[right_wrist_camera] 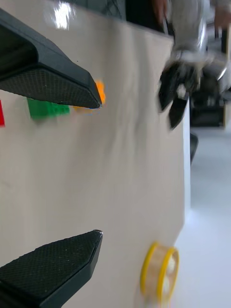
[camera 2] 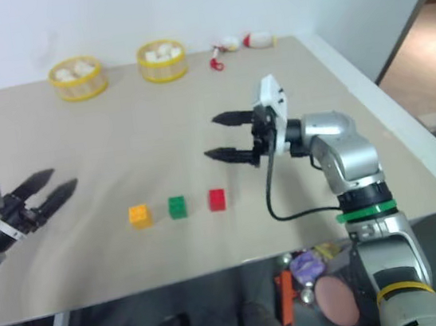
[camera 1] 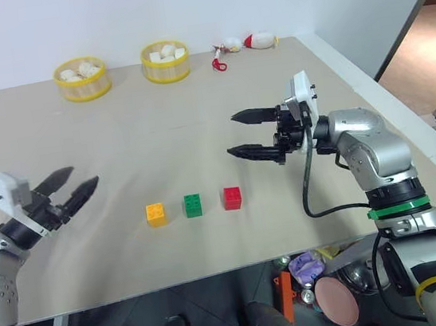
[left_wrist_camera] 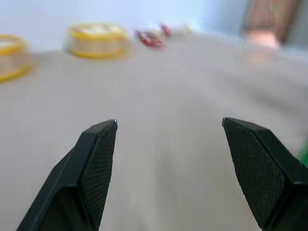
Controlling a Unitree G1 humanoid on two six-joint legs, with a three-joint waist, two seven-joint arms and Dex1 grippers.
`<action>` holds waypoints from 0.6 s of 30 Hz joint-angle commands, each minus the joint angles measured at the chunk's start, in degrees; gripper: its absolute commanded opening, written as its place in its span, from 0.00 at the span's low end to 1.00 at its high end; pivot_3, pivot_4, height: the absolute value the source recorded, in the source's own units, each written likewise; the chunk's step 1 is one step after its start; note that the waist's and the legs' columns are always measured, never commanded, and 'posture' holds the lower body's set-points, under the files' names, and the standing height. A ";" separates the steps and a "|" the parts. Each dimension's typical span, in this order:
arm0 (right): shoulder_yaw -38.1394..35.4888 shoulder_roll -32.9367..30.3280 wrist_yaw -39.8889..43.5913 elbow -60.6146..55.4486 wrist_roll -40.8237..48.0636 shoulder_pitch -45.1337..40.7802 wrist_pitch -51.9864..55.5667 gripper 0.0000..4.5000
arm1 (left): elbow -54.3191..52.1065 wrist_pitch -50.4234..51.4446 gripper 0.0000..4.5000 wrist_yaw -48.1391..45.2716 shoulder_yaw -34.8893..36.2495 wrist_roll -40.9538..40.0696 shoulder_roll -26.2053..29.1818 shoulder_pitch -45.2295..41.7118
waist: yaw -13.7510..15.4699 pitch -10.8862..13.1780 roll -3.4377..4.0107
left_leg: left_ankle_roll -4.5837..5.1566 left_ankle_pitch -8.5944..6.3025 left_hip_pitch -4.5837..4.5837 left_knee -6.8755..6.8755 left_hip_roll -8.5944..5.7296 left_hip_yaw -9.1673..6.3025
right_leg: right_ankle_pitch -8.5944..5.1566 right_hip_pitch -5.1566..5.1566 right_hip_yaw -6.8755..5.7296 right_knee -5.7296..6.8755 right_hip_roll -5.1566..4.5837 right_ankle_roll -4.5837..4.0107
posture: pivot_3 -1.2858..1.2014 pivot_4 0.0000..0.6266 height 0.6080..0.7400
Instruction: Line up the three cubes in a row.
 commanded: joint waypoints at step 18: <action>-13.67 16.23 -50.13 -6.95 -8.34 22.46 1.46 0.93 | -15.22 -0.19 0.80 37.74 -6.22 10.98 -25.12 10.00 | 0.00 -0.14 -0.22 | -0.06 0.05 0.09 0.37 -0.32 -0.03 | 0.28 0.15 0.51 -0.03 0.09 0.07 | 0.52 0.24 1.00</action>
